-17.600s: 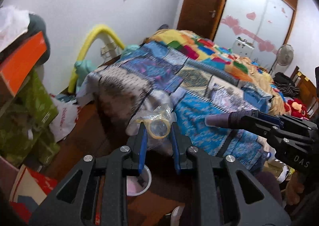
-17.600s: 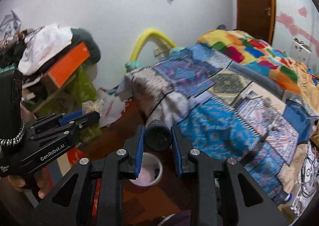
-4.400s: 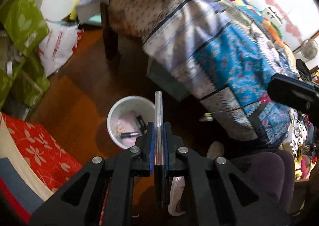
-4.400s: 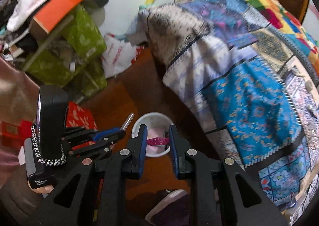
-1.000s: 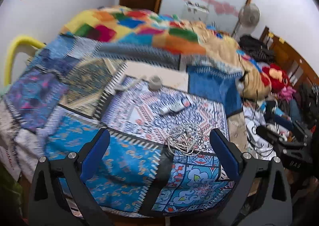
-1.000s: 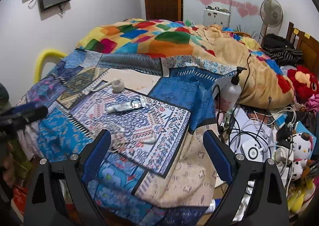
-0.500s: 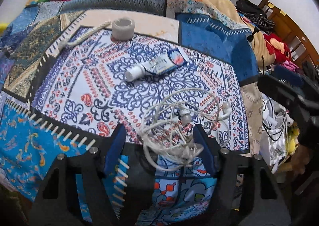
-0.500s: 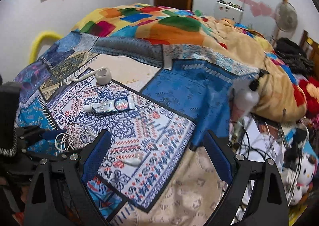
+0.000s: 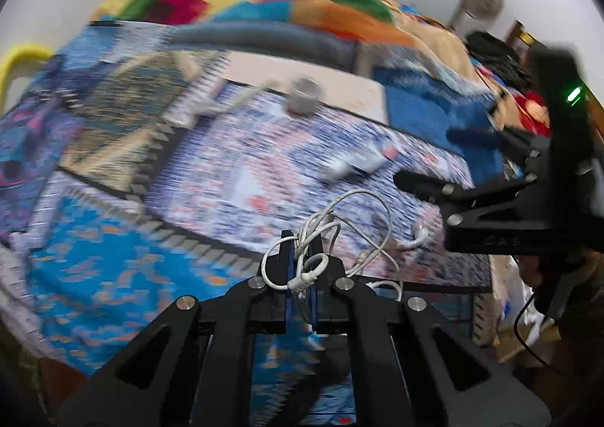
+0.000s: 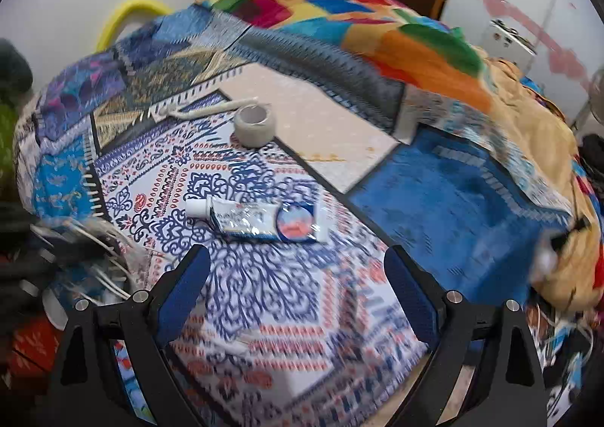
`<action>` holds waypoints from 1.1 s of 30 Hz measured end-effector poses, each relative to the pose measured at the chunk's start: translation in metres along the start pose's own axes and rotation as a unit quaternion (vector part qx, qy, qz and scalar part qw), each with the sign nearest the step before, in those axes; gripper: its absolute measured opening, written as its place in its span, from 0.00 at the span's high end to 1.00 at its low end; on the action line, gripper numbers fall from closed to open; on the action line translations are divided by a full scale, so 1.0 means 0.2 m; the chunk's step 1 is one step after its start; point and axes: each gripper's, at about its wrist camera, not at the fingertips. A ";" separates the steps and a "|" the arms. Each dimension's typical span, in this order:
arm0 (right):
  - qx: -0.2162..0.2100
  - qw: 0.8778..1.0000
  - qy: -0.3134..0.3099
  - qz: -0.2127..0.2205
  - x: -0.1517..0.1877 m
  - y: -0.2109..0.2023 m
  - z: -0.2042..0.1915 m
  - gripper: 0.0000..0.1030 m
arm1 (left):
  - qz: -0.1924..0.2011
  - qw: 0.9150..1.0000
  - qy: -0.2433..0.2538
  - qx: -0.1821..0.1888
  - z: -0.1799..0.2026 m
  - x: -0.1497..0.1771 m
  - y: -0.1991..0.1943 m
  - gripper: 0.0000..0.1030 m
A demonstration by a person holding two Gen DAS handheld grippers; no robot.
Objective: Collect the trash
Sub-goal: 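Lower the right tool onto the white toothpaste tube and close it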
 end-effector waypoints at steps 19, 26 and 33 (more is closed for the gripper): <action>0.007 1.000 -0.002 -0.021 -0.12 0.19 -0.08 0.95 | 0.051 0.997 -0.062 -0.019 -0.24 -0.04 -0.21 0.95; -0.019 0.998 0.060 -0.007 -0.13 0.09 -0.03 0.98 | 0.070 0.995 -0.064 -0.025 -0.24 -0.06 -0.34 0.95; -0.082 0.995 0.035 -0.034 -0.12 -0.02 -0.09 0.93 | 0.091 0.993 -0.066 -0.028 -0.25 -0.06 -0.48 0.95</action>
Point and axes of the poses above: each gripper's, at about its wrist camera, not at the fingertips, and y roughly the way its jaws point, z to its right, x to its underside, and after that the axes turned 10 degrees about -x, right-handed
